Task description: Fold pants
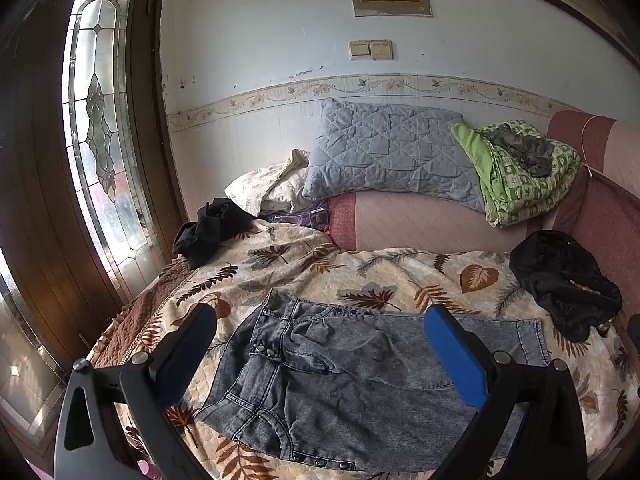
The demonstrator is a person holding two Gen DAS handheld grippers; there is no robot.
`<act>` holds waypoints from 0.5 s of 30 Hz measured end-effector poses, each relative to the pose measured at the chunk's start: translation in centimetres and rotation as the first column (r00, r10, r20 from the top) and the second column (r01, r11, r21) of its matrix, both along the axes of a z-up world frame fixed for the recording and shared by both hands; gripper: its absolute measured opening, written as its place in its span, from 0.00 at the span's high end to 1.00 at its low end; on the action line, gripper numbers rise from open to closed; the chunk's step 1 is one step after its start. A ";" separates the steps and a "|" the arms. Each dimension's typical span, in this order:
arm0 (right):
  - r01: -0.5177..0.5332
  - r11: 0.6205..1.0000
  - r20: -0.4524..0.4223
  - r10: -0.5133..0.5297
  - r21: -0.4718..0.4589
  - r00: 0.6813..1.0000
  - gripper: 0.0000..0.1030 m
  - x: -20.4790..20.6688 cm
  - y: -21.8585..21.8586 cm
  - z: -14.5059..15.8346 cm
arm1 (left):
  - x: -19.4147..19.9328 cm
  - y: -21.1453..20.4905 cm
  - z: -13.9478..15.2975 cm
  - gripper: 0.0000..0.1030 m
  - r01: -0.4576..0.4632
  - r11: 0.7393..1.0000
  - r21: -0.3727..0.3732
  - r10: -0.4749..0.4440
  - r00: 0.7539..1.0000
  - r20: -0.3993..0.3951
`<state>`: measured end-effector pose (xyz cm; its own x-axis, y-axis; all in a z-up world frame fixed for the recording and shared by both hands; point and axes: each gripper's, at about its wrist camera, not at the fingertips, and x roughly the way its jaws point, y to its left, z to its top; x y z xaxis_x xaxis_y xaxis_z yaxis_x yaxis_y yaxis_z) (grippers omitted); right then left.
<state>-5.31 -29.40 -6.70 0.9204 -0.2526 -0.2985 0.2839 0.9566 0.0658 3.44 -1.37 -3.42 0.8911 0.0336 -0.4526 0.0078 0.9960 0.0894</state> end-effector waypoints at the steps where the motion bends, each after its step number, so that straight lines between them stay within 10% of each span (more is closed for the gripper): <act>1: 0.002 1.000 -0.001 -0.002 0.002 1.000 0.00 0.1 0.0 0.0 | 0.0 0.1 -0.1 0.00 0.001 1.000 -0.003 -0.001 1.000 -0.003; 15: -0.010 1.000 -0.023 0.010 0.004 1.000 0.00 0.8 0.0 -0.8 | 1.0 0.5 -0.8 0.00 -0.006 1.000 -0.007 0.006 1.000 -0.027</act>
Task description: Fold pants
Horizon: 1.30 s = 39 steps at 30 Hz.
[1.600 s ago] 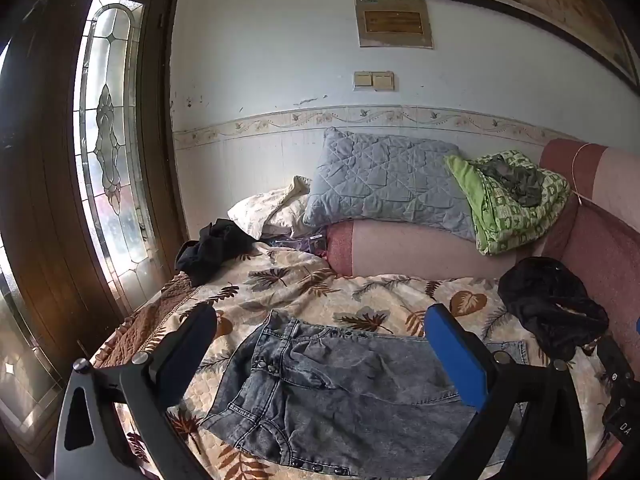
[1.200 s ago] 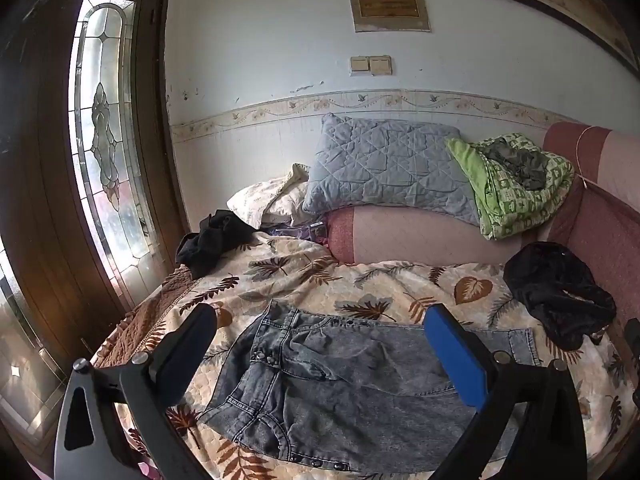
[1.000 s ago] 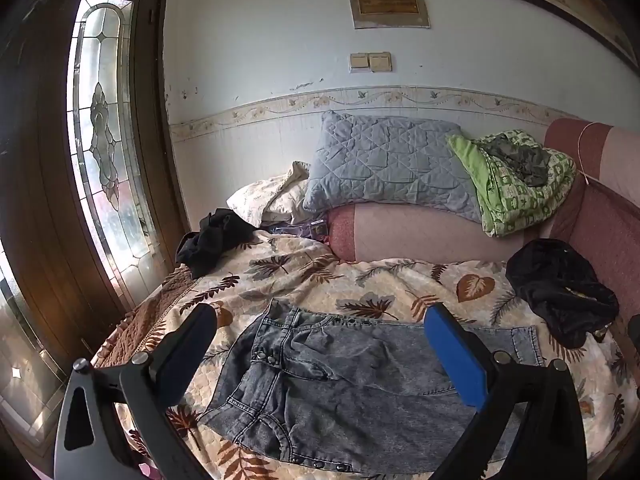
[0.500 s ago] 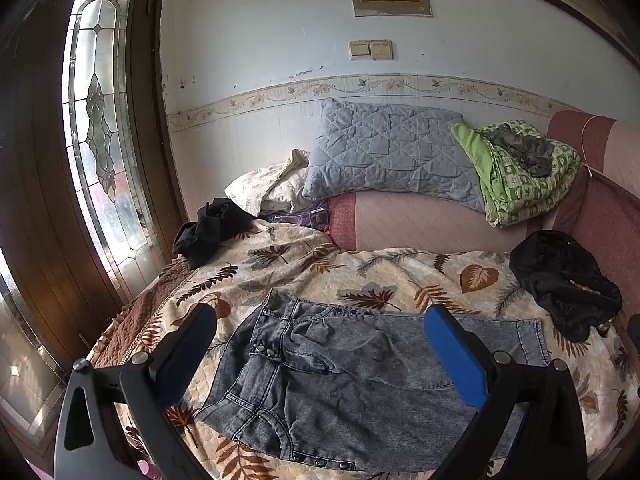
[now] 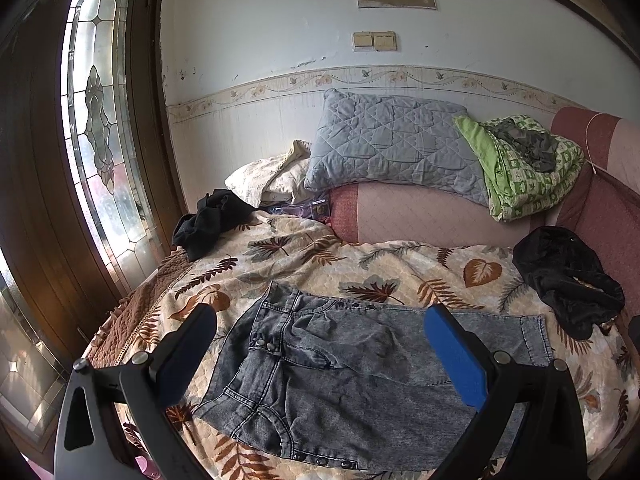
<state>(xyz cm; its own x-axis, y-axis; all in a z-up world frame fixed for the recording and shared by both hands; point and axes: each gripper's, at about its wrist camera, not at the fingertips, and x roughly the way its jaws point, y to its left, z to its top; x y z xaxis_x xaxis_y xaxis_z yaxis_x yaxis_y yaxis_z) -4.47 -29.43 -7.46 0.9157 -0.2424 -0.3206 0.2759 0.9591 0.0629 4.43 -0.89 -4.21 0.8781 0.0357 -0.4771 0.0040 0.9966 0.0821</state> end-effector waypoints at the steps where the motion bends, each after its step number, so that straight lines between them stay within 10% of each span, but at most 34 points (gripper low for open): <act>1: -0.001 1.000 -0.001 0.001 0.002 1.000 0.00 0.0 -0.1 0.0 | 0.1 0.0 -0.1 0.00 0.000 1.000 -0.001 0.000 1.000 -0.002; 39: -0.047 0.999 -0.028 0.046 -0.018 0.999 0.00 1.0 2.5 0.2 | 0.6 1.8 -1.0 0.00 -0.002 1.000 -0.018 0.001 1.000 -0.027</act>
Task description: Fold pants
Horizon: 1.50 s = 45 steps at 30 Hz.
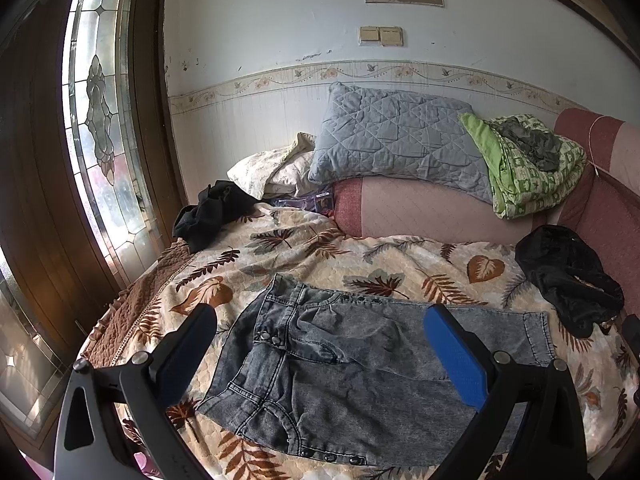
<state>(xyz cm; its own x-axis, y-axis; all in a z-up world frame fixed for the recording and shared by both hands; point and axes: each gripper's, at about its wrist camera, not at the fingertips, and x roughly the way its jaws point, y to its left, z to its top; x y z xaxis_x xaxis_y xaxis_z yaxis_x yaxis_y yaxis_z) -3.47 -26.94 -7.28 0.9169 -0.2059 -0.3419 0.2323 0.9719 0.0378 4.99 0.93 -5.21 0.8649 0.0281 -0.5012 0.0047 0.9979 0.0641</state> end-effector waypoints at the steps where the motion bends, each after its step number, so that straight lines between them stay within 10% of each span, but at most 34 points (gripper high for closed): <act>1: -0.002 1.000 -0.004 0.002 0.002 1.000 0.00 0.3 0.0 -0.1 | 0.3 0.0 -0.2 0.00 -0.001 1.000 0.001 0.001 1.000 -0.004; 14: -0.003 1.000 -0.085 0.002 -0.013 0.996 0.00 6.3 -2.2 -3.6 | 7.6 0.6 -4.7 0.00 0.032 0.999 0.029 -0.029 0.992 -0.120; 26: 0.079 0.908 -0.336 0.070 0.412 0.939 0.01 19.5 -19.4 -13.0 | 26.5 7.2 -15.0 0.00 -0.001 1.000 0.021 0.010 0.900 -0.435; 33: 0.320 0.828 -0.415 -0.118 0.460 0.902 0.08 22.9 -24.1 -19.2 | 33.8 10.3 -17.5 0.00 -0.107 0.994 0.010 0.097 0.858 -0.504; 45: 0.317 0.822 -0.463 -0.075 0.472 0.883 0.08 25.1 -24.6 -22.7 | 39.8 10.8 -20.7 0.01 -0.141 0.990 0.027 0.132 0.817 -0.562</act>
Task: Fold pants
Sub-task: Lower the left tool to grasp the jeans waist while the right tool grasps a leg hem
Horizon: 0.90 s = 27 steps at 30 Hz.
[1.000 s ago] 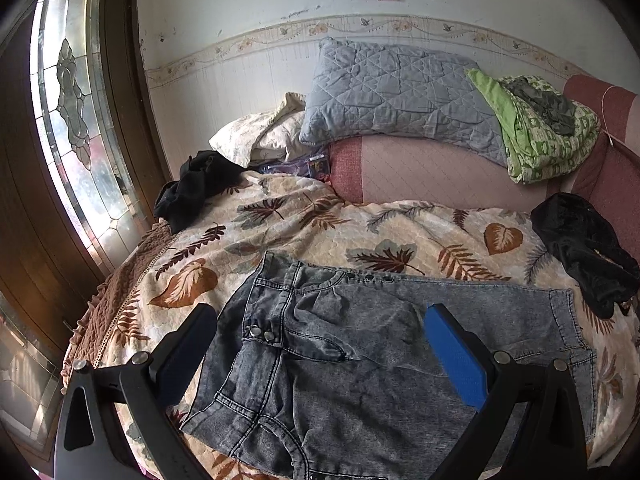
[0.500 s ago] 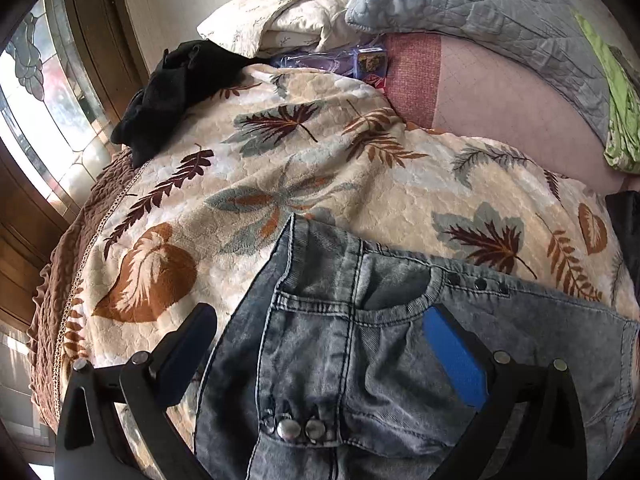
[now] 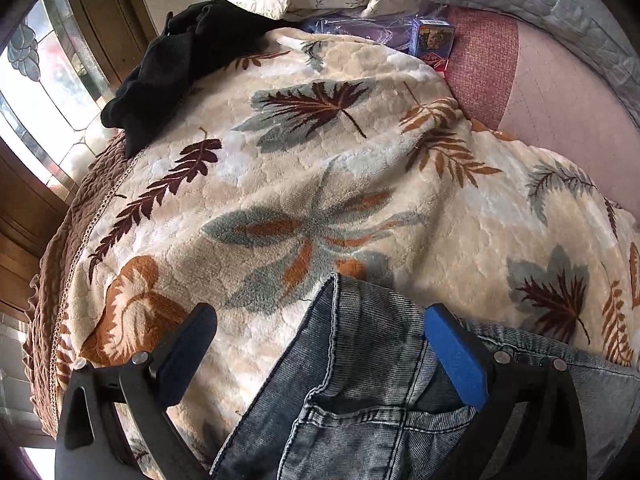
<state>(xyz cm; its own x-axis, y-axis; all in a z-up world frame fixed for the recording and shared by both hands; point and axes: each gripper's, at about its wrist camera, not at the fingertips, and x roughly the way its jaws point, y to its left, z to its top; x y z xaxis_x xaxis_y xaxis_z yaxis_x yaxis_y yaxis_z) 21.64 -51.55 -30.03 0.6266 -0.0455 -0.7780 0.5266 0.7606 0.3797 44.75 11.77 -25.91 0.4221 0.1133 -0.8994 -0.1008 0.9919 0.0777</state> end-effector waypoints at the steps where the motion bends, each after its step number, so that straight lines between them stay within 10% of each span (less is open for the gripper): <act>1: -0.004 1.000 -0.003 0.004 -0.010 1.000 0.08 0.1 0.1 0.0 | 0.3 -0.2 -0.4 0.03 0.009 1.000 -0.004 -0.009 1.000 -0.007; 6: -0.019 1.000 -0.007 0.019 -0.014 1.000 0.13 0.5 0.5 -0.4 | 1.1 -1.5 -3.0 0.58 0.055 0.997 -0.057 -0.060 0.995 -0.085; 11: -0.034 0.999 0.004 0.034 -0.001 0.999 0.20 0.9 0.5 -0.4 | 1.1 -2.5 -3.0 0.92 0.102 0.994 -0.036 -0.103 0.993 -0.050; 22: -0.057 0.998 0.014 0.057 0.040 0.998 0.19 1.3 -0.5 -0.5 | 1.3 -3.5 -3.3 0.91 0.112 0.992 -0.050 -0.114 0.993 -0.032; 24: -0.062 0.998 0.016 0.062 0.034 0.998 0.40 1.4 -0.4 -0.5 | 0.7 -3.1 -2.7 0.97 0.118 0.993 -0.016 -0.118 0.993 -0.011; 25: -0.073 0.997 0.010 0.073 0.027 0.997 0.71 1.7 -0.3 -0.4 | 0.4 -3.0 -2.1 0.97 0.119 0.993 -0.019 -0.119 0.993 0.007; 27: -0.099 0.995 0.023 0.098 0.030 0.995 0.81 1.6 -0.2 -0.1 | -0.3 -2.3 -0.2 0.98 0.120 0.991 -0.059 -0.116 0.991 0.062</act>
<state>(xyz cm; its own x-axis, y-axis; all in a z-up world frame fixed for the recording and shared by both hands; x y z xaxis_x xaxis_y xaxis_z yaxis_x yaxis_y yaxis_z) 23.24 -51.78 -30.08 0.6436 0.0416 -0.7643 0.4410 0.7960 0.4147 44.43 9.44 -26.15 0.4811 0.0043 -0.8766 0.0145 0.9998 0.0128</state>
